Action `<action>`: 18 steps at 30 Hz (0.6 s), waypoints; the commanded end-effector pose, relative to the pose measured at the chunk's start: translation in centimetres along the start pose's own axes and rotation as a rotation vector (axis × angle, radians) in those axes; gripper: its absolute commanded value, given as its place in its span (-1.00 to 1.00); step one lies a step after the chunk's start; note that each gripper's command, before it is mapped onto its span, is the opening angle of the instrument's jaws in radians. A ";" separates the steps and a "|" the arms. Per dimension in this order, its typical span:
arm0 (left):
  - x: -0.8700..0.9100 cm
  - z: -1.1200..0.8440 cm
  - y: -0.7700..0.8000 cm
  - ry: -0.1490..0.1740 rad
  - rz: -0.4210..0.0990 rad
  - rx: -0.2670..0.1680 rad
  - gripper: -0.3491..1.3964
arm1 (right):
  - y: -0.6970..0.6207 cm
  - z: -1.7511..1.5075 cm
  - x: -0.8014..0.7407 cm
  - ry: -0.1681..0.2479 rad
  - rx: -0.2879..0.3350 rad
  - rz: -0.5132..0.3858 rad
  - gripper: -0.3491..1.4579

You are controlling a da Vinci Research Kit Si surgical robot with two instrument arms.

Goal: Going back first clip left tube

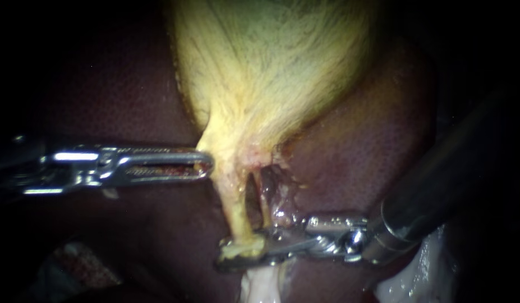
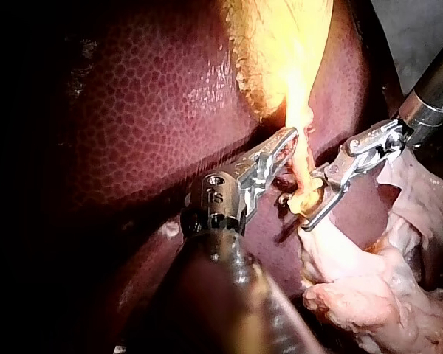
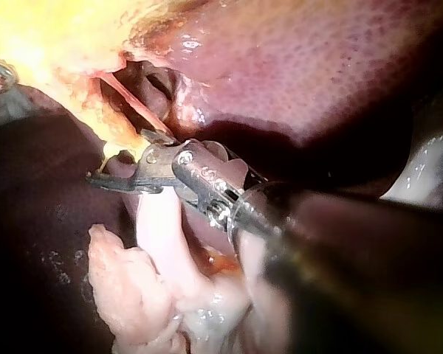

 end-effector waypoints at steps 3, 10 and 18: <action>0.00 -0.01 0.01 0.000 0.000 0.000 -0.94 | -0.03 -0.02 0.03 0.015 0.000 0.000 0.04; 0.00 -0.02 0.00 0.000 0.000 -0.001 -0.94 | -0.08 -0.16 0.17 0.051 -0.029 -0.023 0.05; 0.00 -0.02 -0.01 0.000 -0.001 -0.001 -0.94 | -0.08 -0.36 0.19 0.061 -0.051 -0.076 0.05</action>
